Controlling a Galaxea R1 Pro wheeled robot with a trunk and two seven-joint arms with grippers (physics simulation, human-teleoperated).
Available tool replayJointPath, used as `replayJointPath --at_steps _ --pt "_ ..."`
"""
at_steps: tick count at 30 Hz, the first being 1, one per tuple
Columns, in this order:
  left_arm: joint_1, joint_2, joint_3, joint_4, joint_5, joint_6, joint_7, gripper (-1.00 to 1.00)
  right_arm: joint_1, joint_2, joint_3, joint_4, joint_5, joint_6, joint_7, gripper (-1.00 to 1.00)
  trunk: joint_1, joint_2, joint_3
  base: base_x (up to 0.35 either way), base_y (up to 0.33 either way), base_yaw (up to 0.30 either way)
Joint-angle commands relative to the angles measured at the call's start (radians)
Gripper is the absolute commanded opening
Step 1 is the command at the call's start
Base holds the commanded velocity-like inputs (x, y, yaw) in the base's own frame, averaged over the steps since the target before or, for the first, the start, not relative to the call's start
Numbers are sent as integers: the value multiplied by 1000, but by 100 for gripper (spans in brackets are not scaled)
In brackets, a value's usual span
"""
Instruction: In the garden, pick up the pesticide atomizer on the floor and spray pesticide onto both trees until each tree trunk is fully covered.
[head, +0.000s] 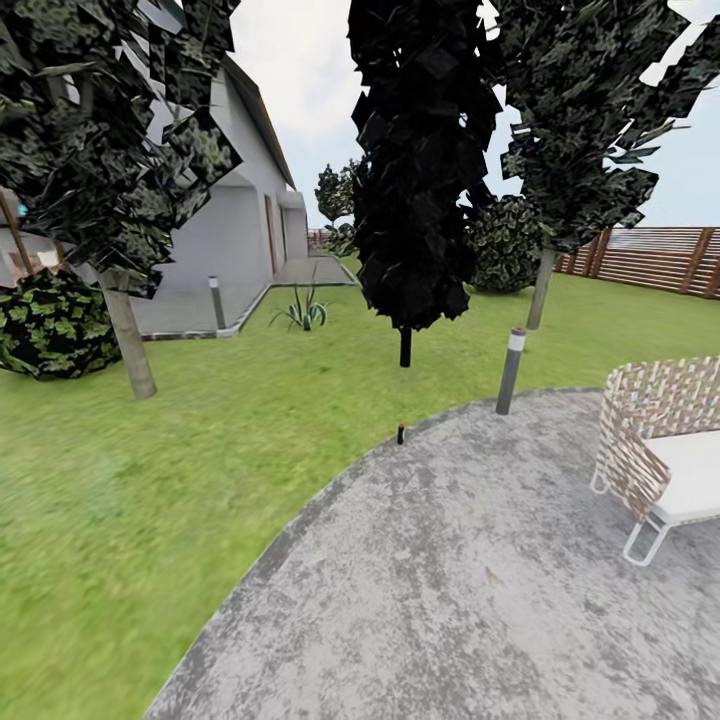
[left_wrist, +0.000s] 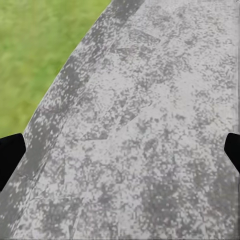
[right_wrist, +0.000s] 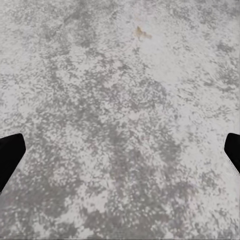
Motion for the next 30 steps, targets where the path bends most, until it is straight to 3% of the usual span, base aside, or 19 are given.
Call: replayJointPath --at_steps 1,14,20,30 --pt "-1 0 2 1 -1 -3 1 100 -1 0 -1 1 1 -3 0 100 0 0 -1 300 -132 5" --pt "-1 -1 3 1 -1 -3 1 100 -1 0 -1 1 1 -3 0 100 0 0 -6 278 -151 134" --pt "-1 -2 0 -2 0 -3 -6 100 -1 0 -1 1 1 -3 0 100 0 0 -7 44 -26 12" --pt "-1 -1 -1 0 0 -3 -7 100 -1 0 -1 1 1 -3 0 100 39 -70 -38 3 -2 1"
